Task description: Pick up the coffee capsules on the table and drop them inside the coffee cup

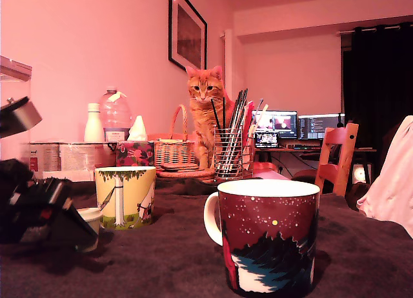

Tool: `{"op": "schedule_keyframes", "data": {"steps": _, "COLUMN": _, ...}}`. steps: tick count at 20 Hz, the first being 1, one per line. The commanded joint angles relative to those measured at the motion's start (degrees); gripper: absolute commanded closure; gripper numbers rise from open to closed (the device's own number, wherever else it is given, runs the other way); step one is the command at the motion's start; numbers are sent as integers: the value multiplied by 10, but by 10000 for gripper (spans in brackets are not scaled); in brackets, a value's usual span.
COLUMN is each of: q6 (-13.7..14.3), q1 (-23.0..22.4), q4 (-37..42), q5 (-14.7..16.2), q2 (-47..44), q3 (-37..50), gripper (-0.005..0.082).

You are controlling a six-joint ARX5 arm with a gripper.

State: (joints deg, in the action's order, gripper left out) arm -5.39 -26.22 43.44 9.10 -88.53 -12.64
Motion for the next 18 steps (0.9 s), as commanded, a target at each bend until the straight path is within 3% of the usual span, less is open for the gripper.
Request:
{"op": "schedule_keyframes", "data": {"steps": 1, "q6": 5, "q1": -2, "q4": 4, "q5": 3, "q2": -5, "q3": -6, "gripper": 611}}
{"op": "schedule_keyframes", "data": {"steps": 6, "q6": 5, "q1": -2, "q4": 4, "q5": 6, "q2": -5, "q3": -7, "gripper": 661}}
{"op": "schedule_keyframes", "data": {"steps": 9, "q6": 4, "q1": -2, "q4": 7, "q5": 26, "q2": -5, "q3": -7, "gripper": 661}}
{"op": "schedule_keyframes", "data": {"steps": 15, "q6": 10, "q1": -2, "q4": 35, "q5": 141, "q2": 2, "q3": -7, "gripper": 660}}
{"op": "schedule_keyframes", "data": {"steps": 18, "q6": -7, "q1": -2, "q4": 88, "q5": 200, "q2": 2, "q3": -12, "gripper": 660}}
